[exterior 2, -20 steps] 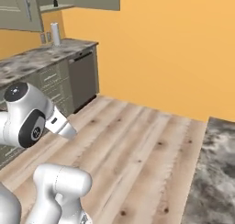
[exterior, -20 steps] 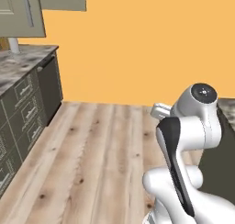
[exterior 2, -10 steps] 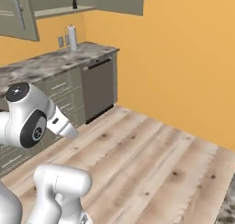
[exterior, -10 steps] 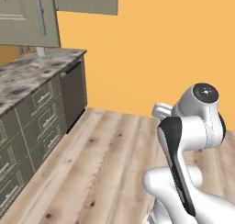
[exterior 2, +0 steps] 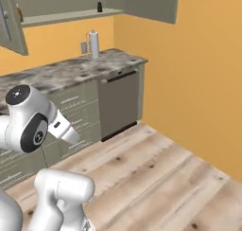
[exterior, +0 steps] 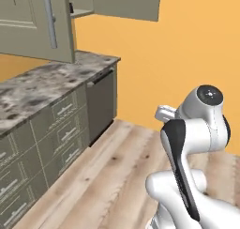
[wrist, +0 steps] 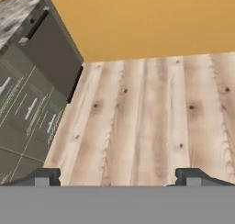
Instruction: Collect the turmeric, mayonnaise, and shaker from the cabinet and place them next to the stove.
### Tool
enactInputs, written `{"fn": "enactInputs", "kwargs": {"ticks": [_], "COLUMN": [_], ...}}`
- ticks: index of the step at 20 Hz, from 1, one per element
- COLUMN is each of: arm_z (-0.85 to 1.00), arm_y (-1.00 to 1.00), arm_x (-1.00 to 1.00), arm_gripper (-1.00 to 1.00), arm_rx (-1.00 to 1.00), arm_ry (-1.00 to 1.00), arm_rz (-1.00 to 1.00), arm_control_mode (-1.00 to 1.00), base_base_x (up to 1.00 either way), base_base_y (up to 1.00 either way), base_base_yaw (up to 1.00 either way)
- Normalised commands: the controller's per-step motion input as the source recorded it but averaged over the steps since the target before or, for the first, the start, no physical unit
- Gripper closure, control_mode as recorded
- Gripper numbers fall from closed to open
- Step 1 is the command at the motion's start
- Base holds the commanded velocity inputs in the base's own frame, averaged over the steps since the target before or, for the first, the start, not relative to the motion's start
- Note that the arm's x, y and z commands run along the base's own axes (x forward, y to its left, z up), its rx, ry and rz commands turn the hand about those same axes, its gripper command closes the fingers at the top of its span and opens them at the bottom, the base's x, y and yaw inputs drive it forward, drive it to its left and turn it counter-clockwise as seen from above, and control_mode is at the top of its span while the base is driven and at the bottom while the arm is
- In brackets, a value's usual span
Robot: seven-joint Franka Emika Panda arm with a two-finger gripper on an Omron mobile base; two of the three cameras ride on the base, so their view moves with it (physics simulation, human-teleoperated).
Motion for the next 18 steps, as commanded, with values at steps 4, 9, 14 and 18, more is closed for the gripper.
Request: {"fn": "enactInputs", "kwargs": {"ticks": [4, 9, 14, 18], "arm_z": [0.0, 0.0, 0.0, 0.0], "arm_y": [0.0, 0.0, 0.0, 0.0], "arm_x": [0.0, 0.0, 0.0, 0.0], "arm_gripper": [-1.0, -1.0, -1.0, -1.0], "arm_rx": [0.0, 0.0, 0.0, 0.0], "arm_ry": [0.0, 0.0, 0.0, 0.0], "arm_rz": [0.0, 0.0, 0.0, 0.0], "arm_control_mode": [1.0, 1.0, 1.0, 1.0], "base_base_x": [1.0, 1.0, 1.0, 1.0], "base_base_y": [-0.21, -0.23, -0.17, -0.12], "base_base_yaw": [0.4, 0.42, 0.44, 0.46]}}
